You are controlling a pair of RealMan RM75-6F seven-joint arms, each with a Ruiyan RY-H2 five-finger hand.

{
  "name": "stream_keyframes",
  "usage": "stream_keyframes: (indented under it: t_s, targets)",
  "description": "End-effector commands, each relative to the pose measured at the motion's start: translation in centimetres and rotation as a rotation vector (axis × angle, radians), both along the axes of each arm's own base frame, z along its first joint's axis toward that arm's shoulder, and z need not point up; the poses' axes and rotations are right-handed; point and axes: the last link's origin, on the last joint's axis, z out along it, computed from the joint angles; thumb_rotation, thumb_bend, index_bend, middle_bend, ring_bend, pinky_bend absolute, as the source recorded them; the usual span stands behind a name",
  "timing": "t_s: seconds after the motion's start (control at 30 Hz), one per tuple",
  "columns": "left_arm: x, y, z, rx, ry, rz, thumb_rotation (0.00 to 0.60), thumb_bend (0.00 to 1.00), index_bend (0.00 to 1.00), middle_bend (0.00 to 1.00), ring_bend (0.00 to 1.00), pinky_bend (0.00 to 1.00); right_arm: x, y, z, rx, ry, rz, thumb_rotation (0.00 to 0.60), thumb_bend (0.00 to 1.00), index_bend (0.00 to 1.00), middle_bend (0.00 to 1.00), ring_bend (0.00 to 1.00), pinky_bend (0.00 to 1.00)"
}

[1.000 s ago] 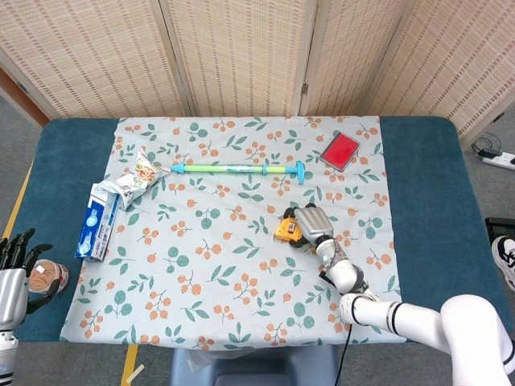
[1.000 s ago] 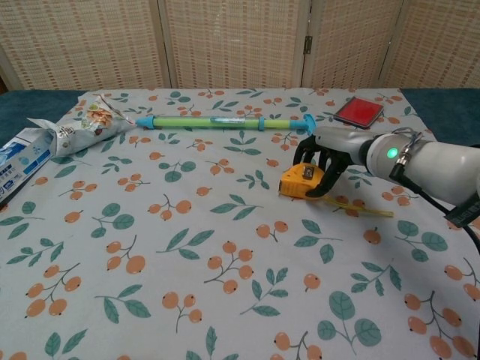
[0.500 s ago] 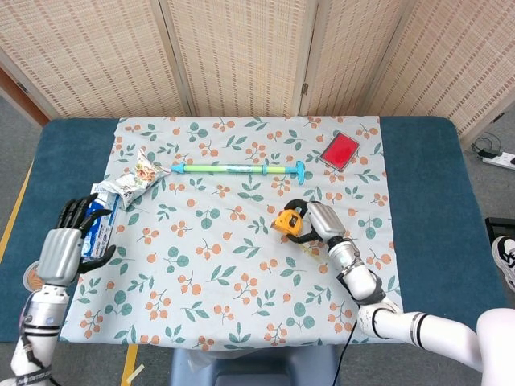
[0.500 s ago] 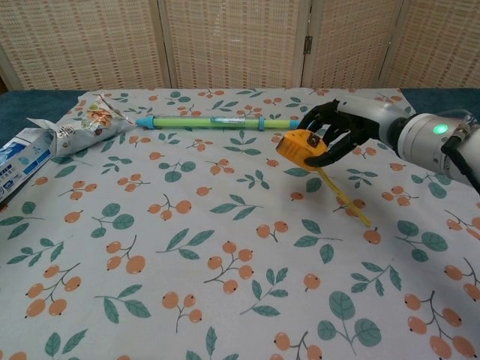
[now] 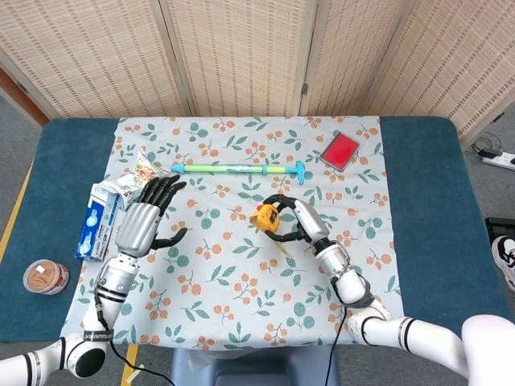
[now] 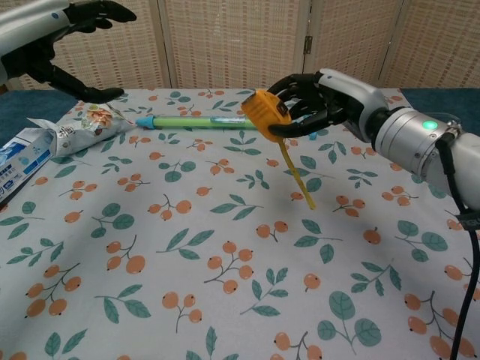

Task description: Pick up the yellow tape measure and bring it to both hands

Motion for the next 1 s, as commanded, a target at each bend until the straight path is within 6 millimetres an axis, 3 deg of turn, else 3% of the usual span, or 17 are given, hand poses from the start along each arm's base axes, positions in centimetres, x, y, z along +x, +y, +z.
stream_keyframes:
  t_s: [0.03, 0.37, 1.0]
  targets:
    - [1.0, 0.1, -0.8, -0.016, -0.007, -0.014, 0.600, 0.35, 0.11, 0.10, 0.08, 0.00, 0.9, 0.0, -0.6, -0.014, -0.037, 0.035, 0.600, 0.47, 0.50, 0.46, 0.41, 0.27]
    - [3.5, 0.3, -2.6, -0.033, -0.029, -0.062, 0.600, 0.35, 0.08, 0.08, 0.07, 0.00, 2.0, -0.6, -2.2, -0.016, -0.080, 0.080, 0.600, 0.47, 0.50, 0.47, 0.41, 0.27]
    - [5.4, 0.8, -4.9, -0.050, -0.015, -0.082, 0.600, 0.35, 0.08, 0.08, 0.07, 0.00, 3.5, -0.5, -2.7, -0.060, -0.026, 0.143, 0.600, 0.47, 0.50, 0.47, 0.41, 0.27]
